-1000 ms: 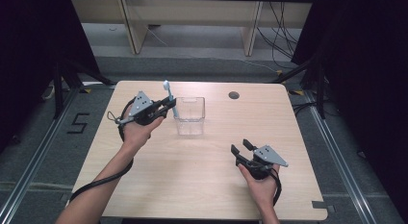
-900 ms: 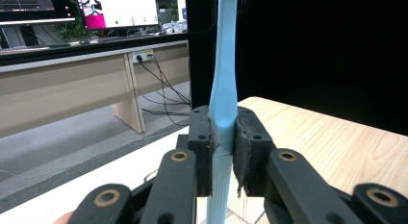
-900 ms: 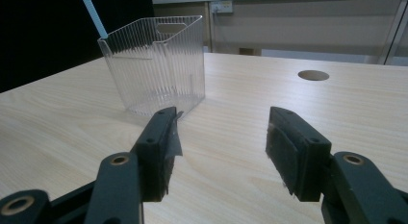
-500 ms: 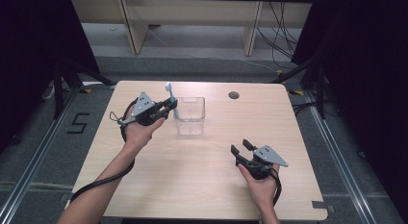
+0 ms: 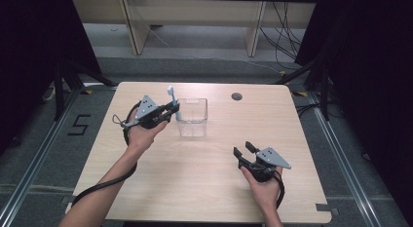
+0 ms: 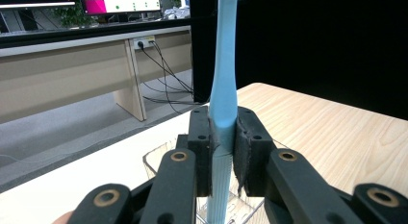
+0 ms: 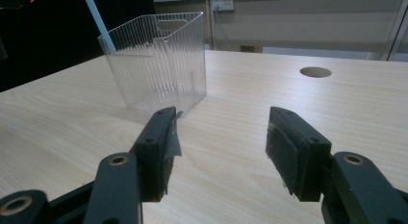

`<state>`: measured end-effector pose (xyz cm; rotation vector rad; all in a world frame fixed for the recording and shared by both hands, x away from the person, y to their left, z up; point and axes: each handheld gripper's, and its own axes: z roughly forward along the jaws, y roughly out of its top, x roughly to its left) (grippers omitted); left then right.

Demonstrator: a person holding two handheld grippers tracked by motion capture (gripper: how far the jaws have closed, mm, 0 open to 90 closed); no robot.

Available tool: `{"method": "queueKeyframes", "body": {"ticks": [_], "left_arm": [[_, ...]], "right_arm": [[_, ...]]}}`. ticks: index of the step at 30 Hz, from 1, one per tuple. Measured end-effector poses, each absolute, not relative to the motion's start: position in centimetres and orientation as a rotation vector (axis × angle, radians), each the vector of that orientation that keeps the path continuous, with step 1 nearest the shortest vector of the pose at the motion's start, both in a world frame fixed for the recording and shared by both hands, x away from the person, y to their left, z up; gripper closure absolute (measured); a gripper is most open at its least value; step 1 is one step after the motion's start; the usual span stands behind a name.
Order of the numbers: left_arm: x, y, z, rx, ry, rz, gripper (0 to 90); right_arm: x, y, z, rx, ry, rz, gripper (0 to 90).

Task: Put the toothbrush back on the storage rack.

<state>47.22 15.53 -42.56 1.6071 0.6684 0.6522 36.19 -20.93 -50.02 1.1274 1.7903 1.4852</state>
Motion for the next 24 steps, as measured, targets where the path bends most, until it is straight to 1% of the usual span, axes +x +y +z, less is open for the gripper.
{"method": "queueKeyframes", "body": {"ticks": [24], "left_arm": [[47.4, 15.2, -44.0, 1.657, 0.686, 0.648, 77.9]], "right_arm": [[36.2, -20.8, -50.3, 1.161, 1.798, 1.495, 44.7]]}}
